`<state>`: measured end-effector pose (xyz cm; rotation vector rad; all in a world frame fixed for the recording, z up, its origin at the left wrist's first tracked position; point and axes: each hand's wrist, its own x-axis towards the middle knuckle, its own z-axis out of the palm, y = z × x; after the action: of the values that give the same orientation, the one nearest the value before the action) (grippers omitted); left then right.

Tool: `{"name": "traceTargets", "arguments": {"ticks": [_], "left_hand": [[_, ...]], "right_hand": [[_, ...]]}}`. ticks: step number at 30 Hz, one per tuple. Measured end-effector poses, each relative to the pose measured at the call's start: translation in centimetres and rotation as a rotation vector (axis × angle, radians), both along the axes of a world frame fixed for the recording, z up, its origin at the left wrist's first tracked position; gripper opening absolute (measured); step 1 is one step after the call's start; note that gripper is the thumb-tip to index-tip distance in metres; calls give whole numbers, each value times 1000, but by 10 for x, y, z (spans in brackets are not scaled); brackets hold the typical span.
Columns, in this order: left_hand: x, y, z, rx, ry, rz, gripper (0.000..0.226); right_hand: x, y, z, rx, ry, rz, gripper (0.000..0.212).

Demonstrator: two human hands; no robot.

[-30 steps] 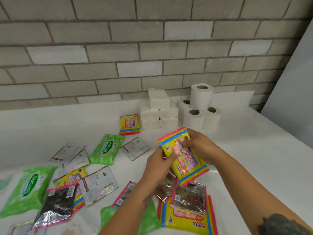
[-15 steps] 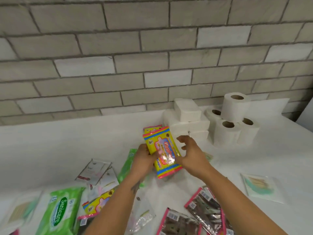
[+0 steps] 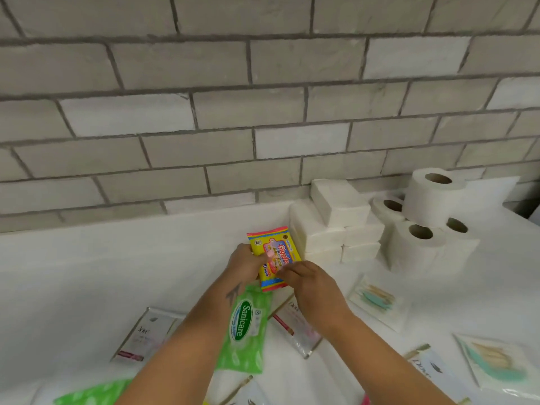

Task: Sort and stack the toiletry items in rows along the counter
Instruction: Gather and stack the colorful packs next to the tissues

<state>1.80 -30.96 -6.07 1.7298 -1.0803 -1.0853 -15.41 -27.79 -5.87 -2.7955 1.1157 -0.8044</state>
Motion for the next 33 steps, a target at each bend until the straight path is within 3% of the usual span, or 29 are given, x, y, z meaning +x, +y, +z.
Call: {"name": "traceTargets", "arguments": {"ticks": [2, 6, 10, 14, 23, 33], "left_hand": [[4, -12, -3, 8, -10, 21, 27], [10, -30, -17, 13, -102, 34, 38], [8, -36, -26, -11, -213, 39, 32], [9, -40, -30, -41, -372, 18, 31], [9, -46, -31, -63, -415, -4, 50], [12, -49, -29, -28, -459, -34, 56]], "right_hand": [[7, -7, -3, 46, 15, -50, 62], [15, -22, -16, 74, 26, -86, 44], [23, -25, -26, 69, 27, -120, 60], [28, -27, -32, 59, 15, -114, 61], [31, -34, -31, 10, -32, -151, 43], [32, -34, -30, 133, 22, -158, 45]]}}
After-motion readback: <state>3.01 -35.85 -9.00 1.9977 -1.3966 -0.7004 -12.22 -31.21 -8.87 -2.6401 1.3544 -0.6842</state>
